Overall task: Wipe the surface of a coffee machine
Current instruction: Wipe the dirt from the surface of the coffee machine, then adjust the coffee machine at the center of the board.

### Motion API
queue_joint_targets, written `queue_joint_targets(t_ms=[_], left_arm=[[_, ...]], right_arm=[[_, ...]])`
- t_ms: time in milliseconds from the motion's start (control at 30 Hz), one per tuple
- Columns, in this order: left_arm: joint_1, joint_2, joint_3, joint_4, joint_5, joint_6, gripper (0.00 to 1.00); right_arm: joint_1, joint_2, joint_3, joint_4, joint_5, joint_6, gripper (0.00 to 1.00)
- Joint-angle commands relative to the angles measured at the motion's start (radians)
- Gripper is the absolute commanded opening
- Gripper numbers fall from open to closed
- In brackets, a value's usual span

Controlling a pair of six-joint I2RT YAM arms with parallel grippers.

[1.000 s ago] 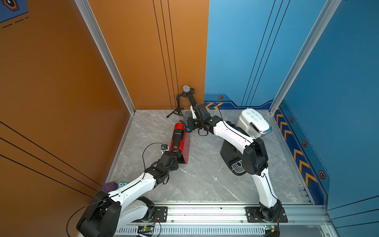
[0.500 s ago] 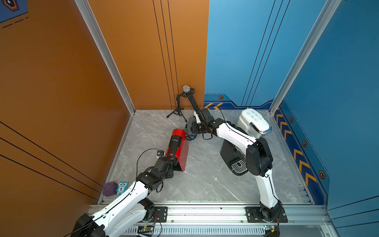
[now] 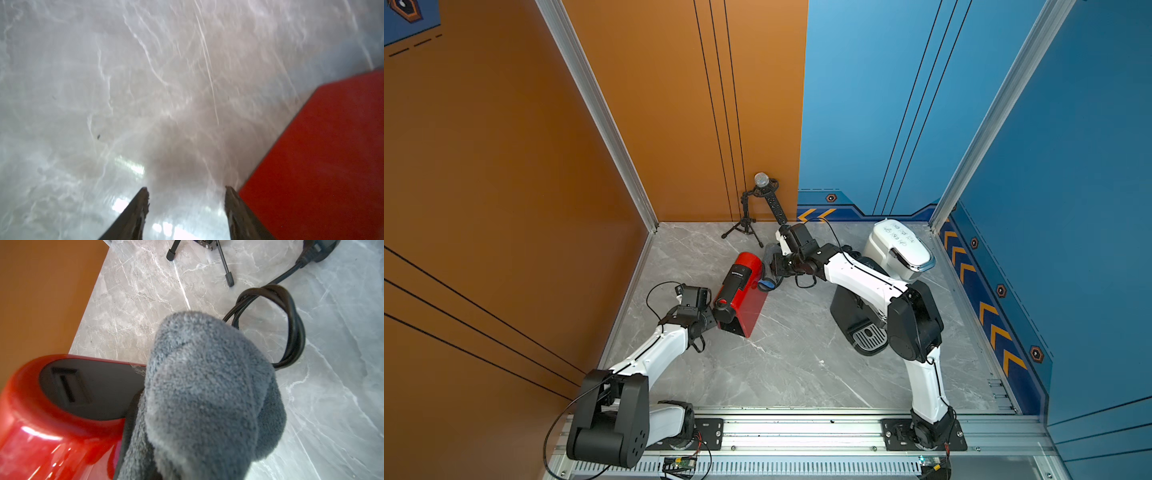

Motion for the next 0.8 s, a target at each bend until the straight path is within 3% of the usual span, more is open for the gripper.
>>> queue_joint_targets(t_ms=[0,167,233,367,467,600,767], left_arm=[[0.070,0.105,0.075,0.177,0.110,0.018,0.60],[0.088,0.243,0.236,0.136,0.238,0.023,0.59],[0.088,0.191,0.215,0.107,0.242,0.014,0.59],[0.102,-0.055,0.093,-0.004,0.193,-0.004,0.57],[0.133,-0.213,0.055,-0.200,0.231,-0.026,0.56],[0.169,-0.294,0.062,-0.420,0.360,-0.069,0.55],[0.166,-0.264,-0.010,-0.424,0.569,-0.189,0.56]], right_arm=[[-0.011,-0.070,-0.040,0.025,-0.004,-0.019,0.14],[-0.047,-0.082,-0.037,0.026,-0.023,-0.014,0.14],[-0.067,-0.092,-0.037,0.017,-0.018,-0.019,0.14],[-0.090,-0.106,-0.041,0.010,-0.026,-0.024,0.14],[-0.090,-0.098,-0.034,0.008,-0.033,-0.027,0.14],[-0.084,-0.087,-0.027,0.008,-0.040,-0.027,0.14],[-0.073,-0.090,-0.024,0.008,-0.043,-0.030,0.14]])
